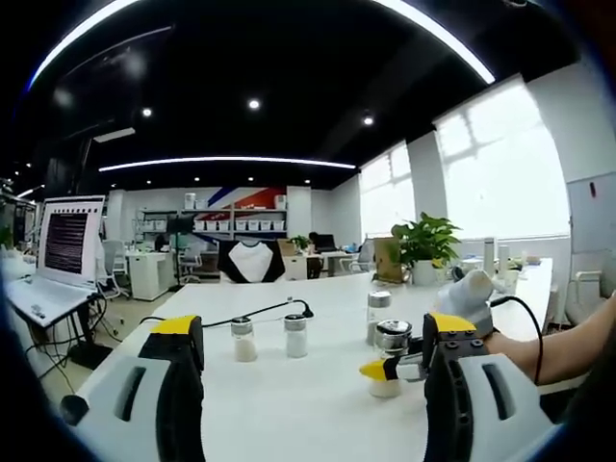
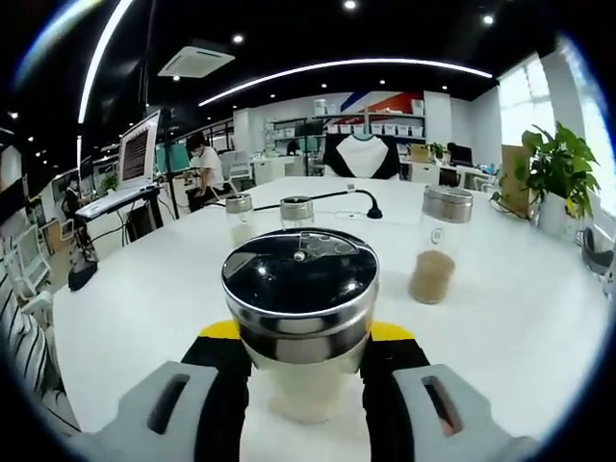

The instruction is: Rotate the seasoning bottle until the label or dispensing opening points toward the visible target arrow and the bottle remains upright within the marked orientation range

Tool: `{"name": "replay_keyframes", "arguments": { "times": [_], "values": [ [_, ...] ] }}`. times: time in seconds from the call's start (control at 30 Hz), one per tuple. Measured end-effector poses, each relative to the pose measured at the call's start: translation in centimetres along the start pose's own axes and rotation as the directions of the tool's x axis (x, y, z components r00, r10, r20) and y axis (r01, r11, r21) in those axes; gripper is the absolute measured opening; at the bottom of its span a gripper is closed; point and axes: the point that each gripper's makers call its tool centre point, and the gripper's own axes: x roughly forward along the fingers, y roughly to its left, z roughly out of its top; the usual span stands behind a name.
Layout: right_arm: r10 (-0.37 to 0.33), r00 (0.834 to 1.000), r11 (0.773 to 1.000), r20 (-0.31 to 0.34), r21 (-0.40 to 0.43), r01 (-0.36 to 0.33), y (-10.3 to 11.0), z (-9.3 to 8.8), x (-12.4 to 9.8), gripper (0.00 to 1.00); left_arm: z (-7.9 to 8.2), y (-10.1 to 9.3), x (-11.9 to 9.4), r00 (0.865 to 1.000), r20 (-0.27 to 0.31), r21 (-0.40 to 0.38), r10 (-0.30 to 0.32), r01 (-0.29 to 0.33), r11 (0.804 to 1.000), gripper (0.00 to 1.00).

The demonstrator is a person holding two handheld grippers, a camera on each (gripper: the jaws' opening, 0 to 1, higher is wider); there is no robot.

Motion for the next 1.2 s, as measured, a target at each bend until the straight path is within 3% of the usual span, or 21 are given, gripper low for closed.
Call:
{"name": "replay_keyframes", "arguments": {
  "times": [0.23, 0.3, 0.37, 0.57, 0.7, 0.77, 0.87, 0.93, 1.0, 1.1, 1.13, 1.2],
  "values": [
    [0.012, 1.000, 1.000, -0.011, -0.015, -0.012, 0.1, 0.0, -0.1, 0.44, -0.1, -0.2, -0.1, 1.000, 0.002, -0.012, 0.002, -0.002, 1.000, 1.00],
    [0.018, 0.999, 0.999, -0.040, -0.037, -0.020, 0.1, -0.4, -0.2, 0.51, -0.1, 0.0, -0.2, 1.000, 0.004, -0.024, 0.008, -0.008, 1.000, 1.00],
    [0.030, 0.999, 0.999, -0.029, -0.036, -0.032, 0.1, -0.2, -0.3, 0.66, 0.0, 0.2, -0.4, 1.000, 0.006, -0.023, 0.012, -0.012, 1.000, 1.00],
    [0.135, 0.991, 0.986, 0.005, -0.103, -0.134, 0.6, 0.6, -0.9, 0.64, -0.1, 0.6, -0.7, 1.000, 0.016, -0.034, 0.023, -0.023, 0.999, 1.00],
    [0.150, 0.989, 0.977, -0.001, -0.151, -0.148, 0.5, 0.9, -0.9, 0.77, 0.0, 0.4, -0.9, 0.999, 0.026, -0.023, 0.020, -0.020, 1.000, 1.00],
    [0.196, 0.980, 0.972, 0.010, -0.134, -0.193, 0.6, 1.3, -1.0, 0.74, -0.1, 0.4, -0.8, 1.000, 0.024, -0.030, 0.016, -0.015, 0.999, 1.00],
    [0.249, 0.968, 0.945, -0.003, -0.218, -0.244, 0.8, 1.3, -1.2, 0.75, -0.2, 0.4, -0.8, 1.000, 0.021, -0.032, 0.013, -0.013, 0.999, 1.00],
    [0.305, 0.952, 0.922, -0.008, -0.247, -0.298, 1.5, 1.3, -1.4, 0.77, -0.2, 0.5, -0.8, 1.000, 0.020, -0.033, 0.012, -0.011, 0.999, 1.00],
    [0.327, 0.945, 0.914, -0.004, -0.252, -0.317, 1.3, 1.4, -1.6, 0.77, -0.2, 0.7, -0.8, 1.000, 0.018, -0.035, 0.014, -0.013, 0.999, 1.00],
    [0.398, 0.918, 0.890, 0.000, -0.243, -0.386, 1.5, 1.6, -1.8, 0.75, -0.3, 0.9, -0.9, 1.000, 0.018, -0.042, 0.021, -0.021, 0.999, 1.00],
    [0.438, 0.899, 0.868, 0.002, -0.260, -0.423, 1.8, 1.7, -1.9, 0.74, -0.3, 0.9, -0.9, 1.000, 0.017, -0.043, 0.023, -0.022, 0.999, 1.00],
    [0.460, 0.888, 0.849, -0.014, -0.284, -0.445, 1.8, 1.6, -1.9, 0.73, -0.4, 0.8, -1.0, 1.000, 0.014, -0.047, 0.021, -0.020, 0.999, 1.00]
  ]
}}
